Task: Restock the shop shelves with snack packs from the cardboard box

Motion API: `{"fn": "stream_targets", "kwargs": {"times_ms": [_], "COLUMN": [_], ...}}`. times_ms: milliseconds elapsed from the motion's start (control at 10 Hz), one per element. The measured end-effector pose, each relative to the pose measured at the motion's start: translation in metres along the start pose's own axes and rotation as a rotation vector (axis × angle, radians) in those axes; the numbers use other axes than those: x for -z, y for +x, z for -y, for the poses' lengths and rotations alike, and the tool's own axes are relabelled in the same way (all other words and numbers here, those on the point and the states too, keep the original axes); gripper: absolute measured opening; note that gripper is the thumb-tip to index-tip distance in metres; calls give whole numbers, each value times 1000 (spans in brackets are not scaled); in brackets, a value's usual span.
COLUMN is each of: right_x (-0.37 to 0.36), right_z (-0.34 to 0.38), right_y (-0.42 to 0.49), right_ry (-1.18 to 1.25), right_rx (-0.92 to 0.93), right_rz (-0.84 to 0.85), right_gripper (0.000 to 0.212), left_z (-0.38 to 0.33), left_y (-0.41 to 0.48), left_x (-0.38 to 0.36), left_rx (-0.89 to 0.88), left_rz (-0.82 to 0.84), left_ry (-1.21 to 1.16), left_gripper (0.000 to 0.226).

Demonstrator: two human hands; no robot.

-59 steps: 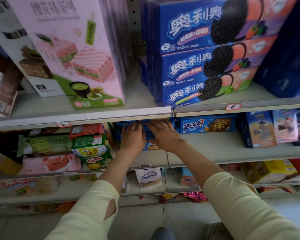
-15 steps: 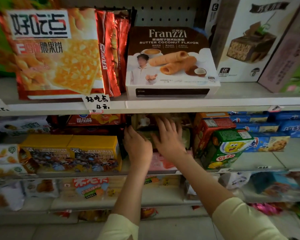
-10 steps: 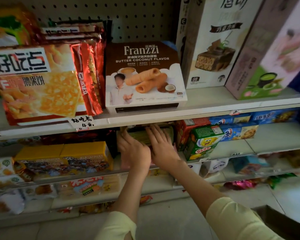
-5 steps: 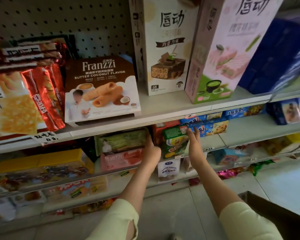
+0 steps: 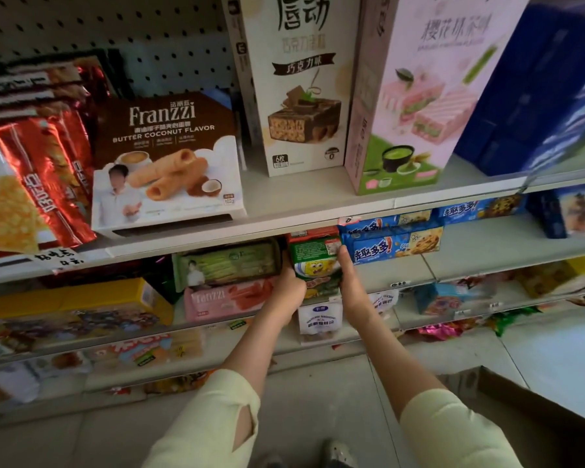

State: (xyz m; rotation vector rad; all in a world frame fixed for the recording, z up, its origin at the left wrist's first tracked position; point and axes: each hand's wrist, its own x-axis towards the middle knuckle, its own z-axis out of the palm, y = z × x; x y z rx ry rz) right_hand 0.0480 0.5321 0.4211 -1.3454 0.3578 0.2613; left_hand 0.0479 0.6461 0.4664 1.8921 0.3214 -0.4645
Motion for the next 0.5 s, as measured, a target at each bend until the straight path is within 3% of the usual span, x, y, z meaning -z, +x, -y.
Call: {"fn": "stream_targets", "kwargs": {"times_ms": [300,400,500], "right_x": [1,-2,-5], "right_z": [21,34,38], "right_y": [-21,-35,-48], "right_ry": [-75,-174,-379], "right_rx": [2,65,126], "right_rz": [12,-81,-221], "right_gripper": [81,59,51], "left_z": [-8,-16,-24], "left_y": [-12,-31,-46], "left_x": [3,16,26], "left_rx": [13,-12,16], "left_rz": [-11,-57,-95], "left_ry": [11,74,90], "left_gripper": [56,48,45]}}
